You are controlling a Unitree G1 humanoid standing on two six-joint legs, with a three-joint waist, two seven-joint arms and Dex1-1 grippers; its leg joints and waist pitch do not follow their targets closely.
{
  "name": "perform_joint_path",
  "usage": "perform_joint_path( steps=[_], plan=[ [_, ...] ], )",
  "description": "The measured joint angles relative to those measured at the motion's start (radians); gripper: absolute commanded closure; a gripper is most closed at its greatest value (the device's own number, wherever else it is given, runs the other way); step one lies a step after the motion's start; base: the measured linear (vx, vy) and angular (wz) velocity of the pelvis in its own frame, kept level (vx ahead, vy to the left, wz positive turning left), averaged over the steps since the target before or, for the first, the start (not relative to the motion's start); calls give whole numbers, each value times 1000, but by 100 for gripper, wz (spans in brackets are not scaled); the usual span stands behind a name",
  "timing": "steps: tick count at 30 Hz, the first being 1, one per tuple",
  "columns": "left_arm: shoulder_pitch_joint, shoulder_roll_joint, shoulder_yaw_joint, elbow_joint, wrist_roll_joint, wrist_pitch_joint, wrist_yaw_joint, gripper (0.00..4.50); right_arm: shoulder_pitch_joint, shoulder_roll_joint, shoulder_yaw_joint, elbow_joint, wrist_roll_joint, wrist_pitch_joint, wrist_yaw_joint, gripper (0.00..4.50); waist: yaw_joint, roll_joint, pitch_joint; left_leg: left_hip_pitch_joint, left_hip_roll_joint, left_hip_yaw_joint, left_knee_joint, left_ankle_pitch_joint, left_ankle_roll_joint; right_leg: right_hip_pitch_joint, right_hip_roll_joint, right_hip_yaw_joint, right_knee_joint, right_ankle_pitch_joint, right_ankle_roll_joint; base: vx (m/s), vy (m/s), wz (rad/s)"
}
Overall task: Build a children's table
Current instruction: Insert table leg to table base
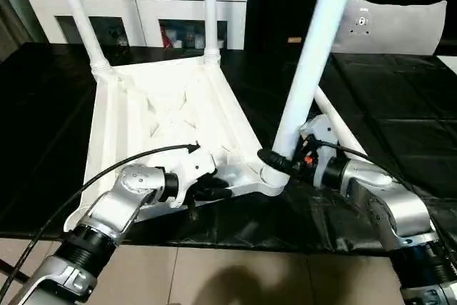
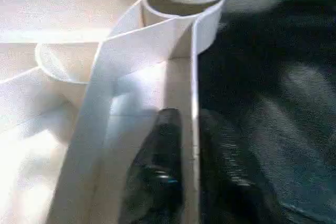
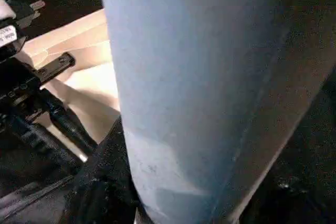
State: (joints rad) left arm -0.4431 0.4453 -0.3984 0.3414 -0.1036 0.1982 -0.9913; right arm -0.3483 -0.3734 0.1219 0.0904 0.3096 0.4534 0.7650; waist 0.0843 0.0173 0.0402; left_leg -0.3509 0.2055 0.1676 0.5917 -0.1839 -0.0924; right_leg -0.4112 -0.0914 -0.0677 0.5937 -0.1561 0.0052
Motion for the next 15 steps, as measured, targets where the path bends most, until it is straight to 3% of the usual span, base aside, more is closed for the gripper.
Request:
perform_joint_path(
  steps=[3, 15],
  plan=[
    [-2, 1, -3, 7, 2, -1, -15, 438, 0, 0, 4, 0, -1, 2, 7, 259, 1, 0, 0, 0, 0, 0, 0, 0, 0, 0, 0, 0, 0, 0, 0, 0, 0, 0],
    [-27, 3, -36, 32, 50, -49, -28, 450, -9, 0, 7, 22, -9, 6, 11, 259, 2, -3, -1, 2, 0, -1, -1, 0, 0, 2, 0, -1, -1, 0, 0, 0, 0, 0]
  ],
)
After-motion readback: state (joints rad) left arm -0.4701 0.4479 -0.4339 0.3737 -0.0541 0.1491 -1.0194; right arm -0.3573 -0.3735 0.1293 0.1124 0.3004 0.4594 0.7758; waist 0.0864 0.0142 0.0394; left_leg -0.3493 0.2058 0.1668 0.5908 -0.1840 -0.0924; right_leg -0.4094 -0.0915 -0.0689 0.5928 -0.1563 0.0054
